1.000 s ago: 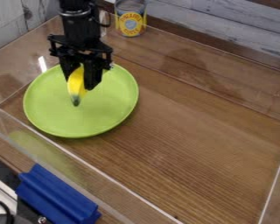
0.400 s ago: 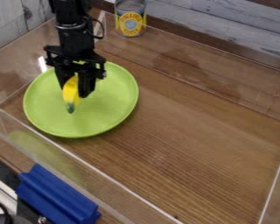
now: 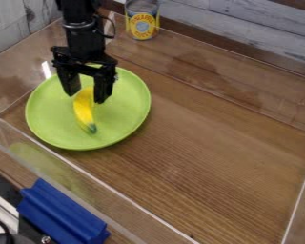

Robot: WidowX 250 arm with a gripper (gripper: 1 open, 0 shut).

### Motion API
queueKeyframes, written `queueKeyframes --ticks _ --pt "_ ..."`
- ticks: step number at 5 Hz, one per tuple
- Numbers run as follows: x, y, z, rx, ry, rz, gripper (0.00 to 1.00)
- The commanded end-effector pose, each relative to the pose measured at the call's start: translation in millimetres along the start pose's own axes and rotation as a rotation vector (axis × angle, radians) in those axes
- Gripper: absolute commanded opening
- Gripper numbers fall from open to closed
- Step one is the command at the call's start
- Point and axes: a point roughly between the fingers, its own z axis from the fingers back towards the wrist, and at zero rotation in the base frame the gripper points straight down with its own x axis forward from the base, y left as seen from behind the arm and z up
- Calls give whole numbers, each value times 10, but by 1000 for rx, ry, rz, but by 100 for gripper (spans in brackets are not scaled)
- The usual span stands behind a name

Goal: Put the banana in the green plate

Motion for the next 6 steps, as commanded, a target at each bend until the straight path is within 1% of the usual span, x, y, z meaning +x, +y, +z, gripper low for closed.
queueKeyframes --ticks 1,2,3,4,6 --pt "73 -61 326 26 -91 -24 100" --pt "76 -148 497 40 -120 -48 100" --pt "73 -275 762 55 -152 -106 100" --pt "79 -390 848 54 -160 -178 100" --pt "132 -398 722 62 -155 -200 100"
